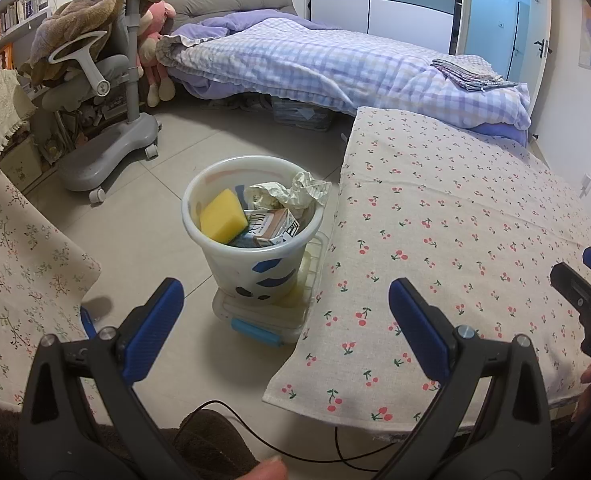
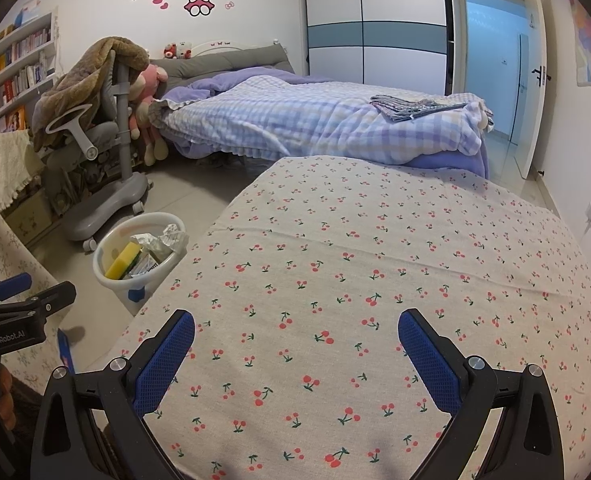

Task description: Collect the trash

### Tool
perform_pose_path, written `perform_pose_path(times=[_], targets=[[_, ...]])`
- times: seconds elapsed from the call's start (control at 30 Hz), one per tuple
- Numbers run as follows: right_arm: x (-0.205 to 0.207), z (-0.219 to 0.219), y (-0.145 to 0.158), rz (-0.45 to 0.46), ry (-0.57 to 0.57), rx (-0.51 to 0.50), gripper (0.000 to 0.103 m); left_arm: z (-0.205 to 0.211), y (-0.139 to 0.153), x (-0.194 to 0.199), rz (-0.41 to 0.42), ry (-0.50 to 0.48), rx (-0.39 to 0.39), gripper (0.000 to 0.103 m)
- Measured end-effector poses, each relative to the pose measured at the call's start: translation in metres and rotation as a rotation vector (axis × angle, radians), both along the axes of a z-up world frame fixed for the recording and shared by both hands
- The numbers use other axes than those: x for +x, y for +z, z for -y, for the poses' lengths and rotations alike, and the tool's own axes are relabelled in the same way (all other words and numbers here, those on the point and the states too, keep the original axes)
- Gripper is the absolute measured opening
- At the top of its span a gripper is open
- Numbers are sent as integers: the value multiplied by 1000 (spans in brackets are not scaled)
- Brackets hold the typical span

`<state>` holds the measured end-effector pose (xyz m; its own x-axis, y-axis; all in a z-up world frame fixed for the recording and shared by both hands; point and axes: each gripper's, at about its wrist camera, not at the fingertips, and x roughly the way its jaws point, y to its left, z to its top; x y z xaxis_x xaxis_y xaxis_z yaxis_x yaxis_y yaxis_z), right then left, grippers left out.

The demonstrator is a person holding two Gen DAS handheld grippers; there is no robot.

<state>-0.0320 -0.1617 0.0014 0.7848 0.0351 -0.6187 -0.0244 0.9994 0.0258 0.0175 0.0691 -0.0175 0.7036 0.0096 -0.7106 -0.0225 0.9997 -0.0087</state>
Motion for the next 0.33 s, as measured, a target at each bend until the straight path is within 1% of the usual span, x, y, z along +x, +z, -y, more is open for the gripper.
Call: perform_pose_path(times=[0.23,0.33], targets=[[1,-3,-2,-5,6,-7,103,3,3,2,-7,-21,-3,102],[4,-3,-3,-4,-2,-17,103,5,6,4,-8,-29,-17,102]])
